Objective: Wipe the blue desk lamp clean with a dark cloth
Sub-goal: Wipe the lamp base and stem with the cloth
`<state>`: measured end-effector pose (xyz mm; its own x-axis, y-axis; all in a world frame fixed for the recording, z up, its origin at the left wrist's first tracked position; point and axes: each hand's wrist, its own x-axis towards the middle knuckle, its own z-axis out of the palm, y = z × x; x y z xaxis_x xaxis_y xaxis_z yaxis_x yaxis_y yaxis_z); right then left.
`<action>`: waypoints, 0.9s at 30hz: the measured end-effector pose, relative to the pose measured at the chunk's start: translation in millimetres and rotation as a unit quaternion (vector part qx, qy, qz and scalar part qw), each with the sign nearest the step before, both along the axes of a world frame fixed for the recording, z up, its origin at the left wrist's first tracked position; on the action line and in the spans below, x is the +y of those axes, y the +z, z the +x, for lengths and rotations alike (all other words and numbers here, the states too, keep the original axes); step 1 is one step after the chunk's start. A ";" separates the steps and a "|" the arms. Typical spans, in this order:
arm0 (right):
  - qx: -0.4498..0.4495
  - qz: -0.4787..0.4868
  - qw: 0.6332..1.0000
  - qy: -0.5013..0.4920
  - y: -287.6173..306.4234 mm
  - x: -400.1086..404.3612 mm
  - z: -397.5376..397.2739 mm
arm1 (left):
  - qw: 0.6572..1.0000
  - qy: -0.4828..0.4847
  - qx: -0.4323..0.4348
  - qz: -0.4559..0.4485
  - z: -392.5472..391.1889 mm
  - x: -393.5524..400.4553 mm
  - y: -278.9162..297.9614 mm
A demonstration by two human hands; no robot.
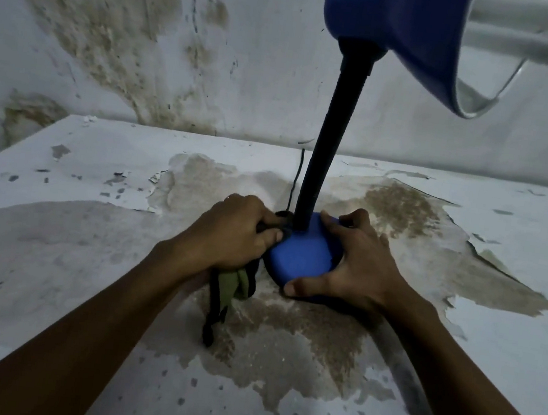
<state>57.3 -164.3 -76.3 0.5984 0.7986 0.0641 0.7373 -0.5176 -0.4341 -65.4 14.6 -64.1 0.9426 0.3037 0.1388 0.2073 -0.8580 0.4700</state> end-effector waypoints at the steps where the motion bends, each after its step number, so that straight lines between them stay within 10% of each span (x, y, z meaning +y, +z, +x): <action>1: -0.001 0.011 1.000 -0.002 -1.8 -0.5 -0.3 | 1.000 -0.003 0.008 0.012 -6.8 -3.3 -1.1; 27: -0.009 0.036 0.999 -0.023 -10.3 -1.4 -5.8 | 0.984 0.162 -0.026 0.067 11.6 -27.8 6.0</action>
